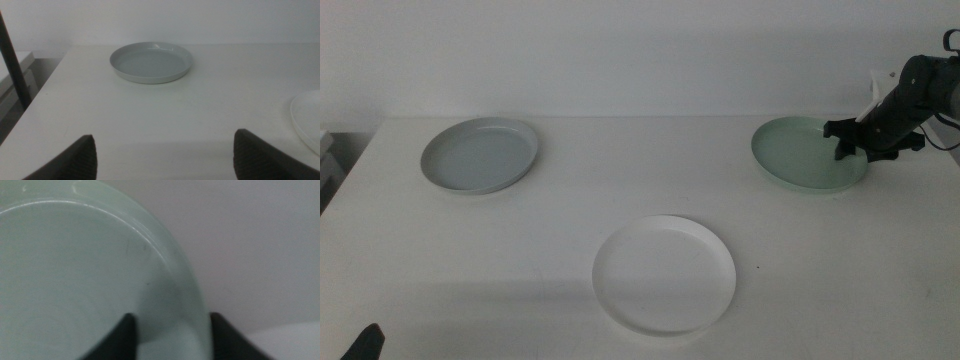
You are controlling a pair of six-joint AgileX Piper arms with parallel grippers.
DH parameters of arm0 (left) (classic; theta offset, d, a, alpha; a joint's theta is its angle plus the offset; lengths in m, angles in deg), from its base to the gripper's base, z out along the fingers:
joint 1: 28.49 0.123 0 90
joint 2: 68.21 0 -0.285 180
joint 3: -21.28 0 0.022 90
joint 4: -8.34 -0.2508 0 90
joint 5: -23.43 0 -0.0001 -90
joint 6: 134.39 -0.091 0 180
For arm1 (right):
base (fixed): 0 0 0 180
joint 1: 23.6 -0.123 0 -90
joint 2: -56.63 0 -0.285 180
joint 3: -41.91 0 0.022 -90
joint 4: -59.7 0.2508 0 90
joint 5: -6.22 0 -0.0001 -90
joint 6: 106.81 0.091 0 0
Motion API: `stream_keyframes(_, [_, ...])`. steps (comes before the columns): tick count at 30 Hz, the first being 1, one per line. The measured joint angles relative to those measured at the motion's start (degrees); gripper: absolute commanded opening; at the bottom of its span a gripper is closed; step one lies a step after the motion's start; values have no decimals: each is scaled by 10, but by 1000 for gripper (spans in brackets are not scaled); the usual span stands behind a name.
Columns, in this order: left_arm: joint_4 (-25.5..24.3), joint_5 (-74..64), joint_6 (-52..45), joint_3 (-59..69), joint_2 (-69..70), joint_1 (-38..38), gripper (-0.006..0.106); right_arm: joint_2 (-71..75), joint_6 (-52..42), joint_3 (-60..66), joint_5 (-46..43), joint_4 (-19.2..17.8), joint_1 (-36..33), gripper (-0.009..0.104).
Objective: Stack the three bowls on top of each other.
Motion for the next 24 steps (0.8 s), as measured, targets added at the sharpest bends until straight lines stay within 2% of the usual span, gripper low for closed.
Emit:
stream_keyframes(1, [0,0,0,0,0,0,90,0,0,0,0,0,0,6])
stream_keyframes(2, [0,0,0,0,0,0,90,0,0,0,1,0,0,0])
stream_keyframes(6, [0,0,0,0,0,0,90,22,0,13,14,2,0,0])
stream_keyframes(9, [0,0,0,0,0,0,90,98,-11,83,-8,16,-4,0])
stream_keyframes(11, [0,0,0,0,0,0,90,165,-26,148,-36,36,-13,0])
stream_keyframes(14, [0,0,0,0,0,0,90,278,-49,249,-78,86,-36,0])
stream_keyframes(18, [0,0,0,0,0,0,90,371,-83,363,-96,135,-93,0])
stream_keyframes(24, [0,0,0,0,0,0,90,401,-97,448,-106,150,-192,0])
